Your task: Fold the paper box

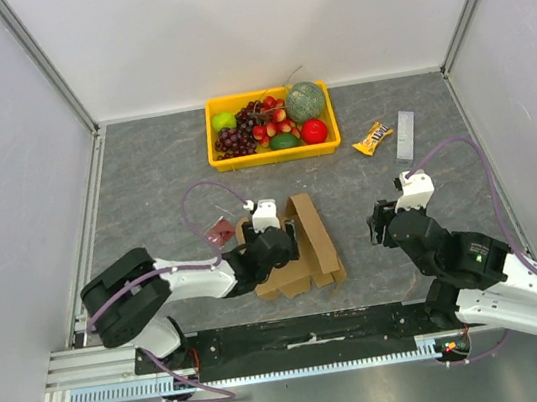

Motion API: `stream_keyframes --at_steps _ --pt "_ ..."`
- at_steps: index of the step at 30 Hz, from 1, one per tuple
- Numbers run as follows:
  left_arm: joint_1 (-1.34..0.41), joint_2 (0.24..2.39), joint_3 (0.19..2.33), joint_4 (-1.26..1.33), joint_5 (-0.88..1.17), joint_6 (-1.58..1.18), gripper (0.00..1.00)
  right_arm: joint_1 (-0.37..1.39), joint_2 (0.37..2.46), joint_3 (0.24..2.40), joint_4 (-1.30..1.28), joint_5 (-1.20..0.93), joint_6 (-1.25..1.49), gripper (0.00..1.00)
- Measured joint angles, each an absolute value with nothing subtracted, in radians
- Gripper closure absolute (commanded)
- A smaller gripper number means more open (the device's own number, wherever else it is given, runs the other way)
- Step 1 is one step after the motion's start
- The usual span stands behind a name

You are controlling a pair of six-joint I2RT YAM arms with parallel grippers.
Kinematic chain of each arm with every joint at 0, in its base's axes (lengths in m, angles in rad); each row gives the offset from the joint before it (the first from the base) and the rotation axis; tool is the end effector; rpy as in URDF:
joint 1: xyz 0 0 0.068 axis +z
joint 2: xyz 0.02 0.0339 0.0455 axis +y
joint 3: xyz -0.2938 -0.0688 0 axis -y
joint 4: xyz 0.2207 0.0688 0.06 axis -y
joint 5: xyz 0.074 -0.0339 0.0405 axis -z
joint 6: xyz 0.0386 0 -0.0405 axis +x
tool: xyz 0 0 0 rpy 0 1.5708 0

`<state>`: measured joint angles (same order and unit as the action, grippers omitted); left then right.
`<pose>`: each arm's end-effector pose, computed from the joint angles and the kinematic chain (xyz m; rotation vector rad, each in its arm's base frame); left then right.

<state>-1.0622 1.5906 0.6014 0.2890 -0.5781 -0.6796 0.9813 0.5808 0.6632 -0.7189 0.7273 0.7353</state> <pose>0.1540 -0.2330 0.1873 0.1164 2.1585 -0.3515 0.0614 0.0457 0.2915 0.1359 2.0366 0.2664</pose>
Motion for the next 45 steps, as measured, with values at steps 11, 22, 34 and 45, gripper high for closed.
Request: stream_keyframes --at_steps 11,22,34,45 --pt "-1.063 1.19 0.479 0.188 -0.532 -0.632 0.45 0.981 0.578 0.663 -0.718 0.727 0.732 0.33" --pt "-1.082 1.111 0.269 0.192 -0.352 -0.608 0.98 0.981 0.58 0.661 -0.71 0.715 0.732 0.34" --pt "-1.179 1.315 0.316 0.353 -0.286 -0.61 0.98 0.981 0.583 0.661 -0.703 0.713 0.732 0.34" --pt "-1.225 1.624 0.559 0.455 -0.233 -0.607 0.98 0.981 0.581 0.652 -0.702 0.713 0.732 0.34"
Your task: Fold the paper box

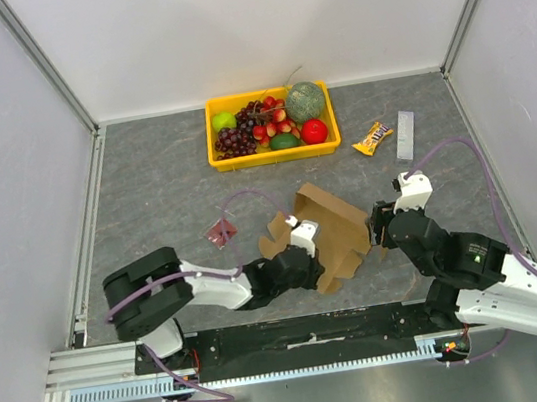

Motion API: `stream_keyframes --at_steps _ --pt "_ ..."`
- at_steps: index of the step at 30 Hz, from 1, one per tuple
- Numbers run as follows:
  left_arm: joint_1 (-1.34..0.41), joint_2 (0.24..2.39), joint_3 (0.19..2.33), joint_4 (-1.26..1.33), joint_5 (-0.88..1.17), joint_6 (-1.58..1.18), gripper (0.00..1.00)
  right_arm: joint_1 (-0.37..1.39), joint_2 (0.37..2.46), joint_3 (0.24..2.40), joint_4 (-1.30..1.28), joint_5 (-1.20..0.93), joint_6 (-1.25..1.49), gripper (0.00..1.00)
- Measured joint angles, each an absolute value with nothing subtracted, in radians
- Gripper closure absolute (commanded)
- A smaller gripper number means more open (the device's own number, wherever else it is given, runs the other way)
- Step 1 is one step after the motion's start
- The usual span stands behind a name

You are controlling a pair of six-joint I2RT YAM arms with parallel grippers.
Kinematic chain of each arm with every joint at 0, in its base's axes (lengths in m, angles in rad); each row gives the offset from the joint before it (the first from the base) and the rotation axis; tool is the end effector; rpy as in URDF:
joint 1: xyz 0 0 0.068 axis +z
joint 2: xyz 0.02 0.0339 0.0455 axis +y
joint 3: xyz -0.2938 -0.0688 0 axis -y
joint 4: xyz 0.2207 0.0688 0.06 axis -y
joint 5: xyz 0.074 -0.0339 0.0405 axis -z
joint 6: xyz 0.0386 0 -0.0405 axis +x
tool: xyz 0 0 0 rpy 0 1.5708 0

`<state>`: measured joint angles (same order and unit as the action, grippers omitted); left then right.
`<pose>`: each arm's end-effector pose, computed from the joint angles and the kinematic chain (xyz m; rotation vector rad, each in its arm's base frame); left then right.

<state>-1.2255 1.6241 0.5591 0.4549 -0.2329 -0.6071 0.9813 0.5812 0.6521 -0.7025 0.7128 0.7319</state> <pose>0.1054 -0.2666 0.1790 0.5588 2.2039 -0.7765 0.0619 0.0472 0.2894 0.1268 2.0414 0.2805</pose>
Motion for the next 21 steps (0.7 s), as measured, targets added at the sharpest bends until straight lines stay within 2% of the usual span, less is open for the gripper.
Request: stream_keyframes --at_steps 6,13,21 --pt "-1.216 1.774 0.739 0.45 -0.178 -0.57 0.97 0.981 0.562 0.649 -0.702 0.713 0.732 0.34" --pt "-1.184 1.759 0.773 0.449 -0.156 -0.513 0.83 0.981 0.553 0.648 -0.702 0.713 0.732 0.34" --pt "-1.113 1.695 0.762 0.473 -0.213 -0.445 0.86 0.981 0.553 0.647 -0.702 0.714 0.732 0.34"
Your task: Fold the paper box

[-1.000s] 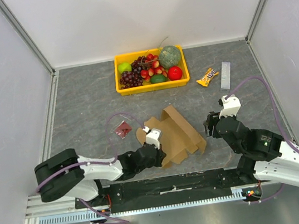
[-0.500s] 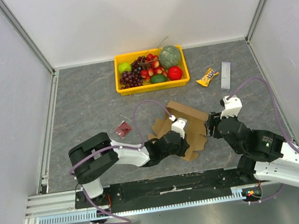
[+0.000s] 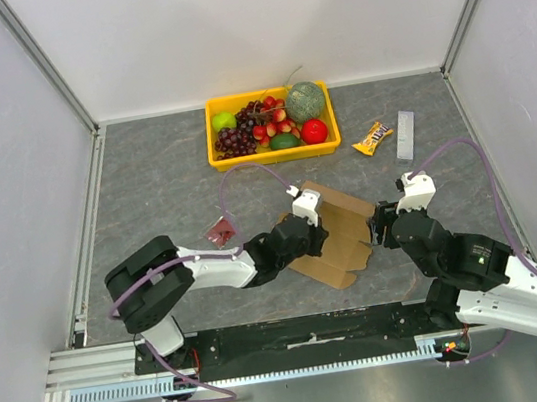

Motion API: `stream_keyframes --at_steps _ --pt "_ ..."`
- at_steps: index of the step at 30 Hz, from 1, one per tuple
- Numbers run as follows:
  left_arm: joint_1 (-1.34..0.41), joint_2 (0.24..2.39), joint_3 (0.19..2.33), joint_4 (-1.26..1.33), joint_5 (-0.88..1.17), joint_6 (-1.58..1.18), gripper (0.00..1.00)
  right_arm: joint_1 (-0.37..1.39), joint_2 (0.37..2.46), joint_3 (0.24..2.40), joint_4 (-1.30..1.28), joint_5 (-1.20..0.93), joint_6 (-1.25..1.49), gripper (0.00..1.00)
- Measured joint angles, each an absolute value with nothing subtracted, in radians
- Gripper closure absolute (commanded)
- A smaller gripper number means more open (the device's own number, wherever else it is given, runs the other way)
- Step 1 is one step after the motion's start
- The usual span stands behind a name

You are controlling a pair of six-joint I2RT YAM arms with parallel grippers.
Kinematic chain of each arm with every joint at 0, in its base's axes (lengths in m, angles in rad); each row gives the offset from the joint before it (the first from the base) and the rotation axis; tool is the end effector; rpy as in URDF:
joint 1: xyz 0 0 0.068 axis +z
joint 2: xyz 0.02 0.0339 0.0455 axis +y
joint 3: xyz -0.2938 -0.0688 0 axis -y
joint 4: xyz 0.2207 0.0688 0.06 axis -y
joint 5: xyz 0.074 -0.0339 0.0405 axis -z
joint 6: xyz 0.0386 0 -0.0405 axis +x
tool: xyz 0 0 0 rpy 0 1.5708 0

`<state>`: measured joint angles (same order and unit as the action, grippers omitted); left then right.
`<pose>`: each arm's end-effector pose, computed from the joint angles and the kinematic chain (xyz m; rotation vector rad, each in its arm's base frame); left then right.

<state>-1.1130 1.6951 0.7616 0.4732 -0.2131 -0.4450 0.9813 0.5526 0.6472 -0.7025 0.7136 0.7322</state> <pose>0.1559 -0.2979 0.2137 0.5573 2.0315 -0.7561 0.0592 0.0430 0.2894 0.1375 2.0256 0.3003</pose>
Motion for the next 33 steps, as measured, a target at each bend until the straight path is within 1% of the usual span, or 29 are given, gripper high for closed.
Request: stream_keyframes --at_steps 2,8,10,22,26,33 --pt "-1.09 1.71 0.762 0.482 -0.239 -0.434 0.89 0.981 0.553 0.647 -0.702 0.714 0.732 0.34" --pt "-1.057 1.804 0.762 0.501 -0.321 -0.4 0.94 0.981 0.553 0.647 -0.702 0.714 0.732 0.33" --pt "-1.055 1.83 0.762 0.519 -0.343 -0.393 0.98 0.981 0.556 0.647 -0.702 0.714 0.732 0.33" --pt "-1.055 1.856 0.777 0.506 -0.535 -0.419 0.98 0.981 0.562 0.646 -0.701 0.714 0.729 0.33" --pt "-1.056 1.847 0.752 0.502 -0.617 -0.505 0.98 0.981 0.567 0.646 -0.699 0.714 0.728 0.33" --pt "-1.056 1.79 0.677 0.469 -0.697 -0.668 0.98 0.981 0.567 0.646 -0.696 0.714 0.724 0.33"
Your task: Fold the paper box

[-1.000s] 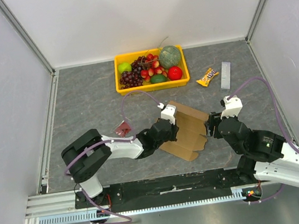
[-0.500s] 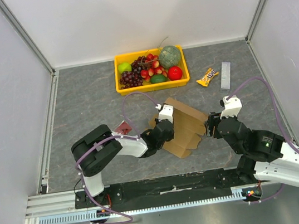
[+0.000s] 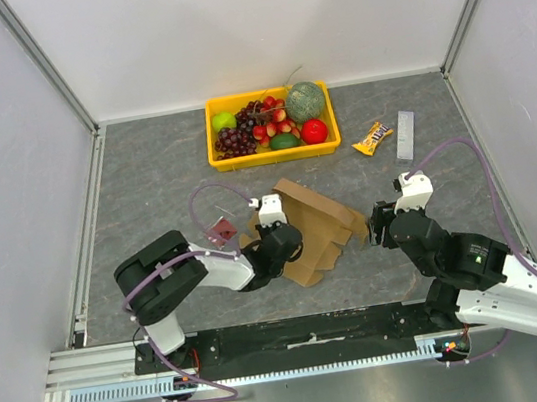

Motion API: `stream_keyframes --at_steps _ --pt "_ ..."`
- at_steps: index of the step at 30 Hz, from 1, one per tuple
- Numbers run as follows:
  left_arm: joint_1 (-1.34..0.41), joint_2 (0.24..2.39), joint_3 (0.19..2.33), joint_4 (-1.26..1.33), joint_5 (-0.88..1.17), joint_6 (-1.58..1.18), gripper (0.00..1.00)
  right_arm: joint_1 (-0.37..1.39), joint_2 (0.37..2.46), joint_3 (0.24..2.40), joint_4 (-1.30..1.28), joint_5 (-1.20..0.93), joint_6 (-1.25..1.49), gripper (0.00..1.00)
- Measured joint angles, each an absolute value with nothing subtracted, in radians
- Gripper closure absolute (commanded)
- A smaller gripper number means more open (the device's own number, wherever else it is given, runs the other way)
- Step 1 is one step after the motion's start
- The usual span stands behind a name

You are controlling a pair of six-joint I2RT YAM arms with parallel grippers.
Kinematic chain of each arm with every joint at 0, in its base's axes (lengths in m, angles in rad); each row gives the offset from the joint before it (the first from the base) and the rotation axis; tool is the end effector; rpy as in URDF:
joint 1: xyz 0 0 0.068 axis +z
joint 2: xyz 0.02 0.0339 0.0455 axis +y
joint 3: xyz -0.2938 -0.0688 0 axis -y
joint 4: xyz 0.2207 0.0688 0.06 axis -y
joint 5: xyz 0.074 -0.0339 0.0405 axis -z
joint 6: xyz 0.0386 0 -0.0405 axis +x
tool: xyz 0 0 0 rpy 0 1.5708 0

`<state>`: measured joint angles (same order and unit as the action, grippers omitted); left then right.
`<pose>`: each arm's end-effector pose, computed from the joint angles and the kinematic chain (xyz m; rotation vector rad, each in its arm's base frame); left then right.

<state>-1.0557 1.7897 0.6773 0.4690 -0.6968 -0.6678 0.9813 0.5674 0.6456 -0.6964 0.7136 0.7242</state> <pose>0.1783 -0.2647 0.1668 0.0294 2.0612 -0.2901 0.0608 0.0455 0.2887 0.1250 2.0324 0.2865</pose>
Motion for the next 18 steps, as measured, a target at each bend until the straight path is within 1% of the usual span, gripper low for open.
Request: stream_keyframes --at_steps 5,9,13,18 --pt "-1.062 1.727 0.62 0.422 -0.727 -0.757 0.98 0.981 0.57 0.646 -0.696 0.714 0.724 0.33" --pt "-1.11 1.694 0.61 0.344 -0.768 -0.798 0.98 0.981 0.571 0.645 -0.696 0.714 0.724 0.33" --pt "-1.207 1.691 0.655 0.218 -0.808 -0.831 0.87 0.981 0.571 0.645 -0.696 0.714 0.724 0.33" --pt "-1.313 1.68 0.708 0.062 -0.812 -0.865 0.77 0.981 0.58 0.645 -0.695 0.713 0.725 0.32"
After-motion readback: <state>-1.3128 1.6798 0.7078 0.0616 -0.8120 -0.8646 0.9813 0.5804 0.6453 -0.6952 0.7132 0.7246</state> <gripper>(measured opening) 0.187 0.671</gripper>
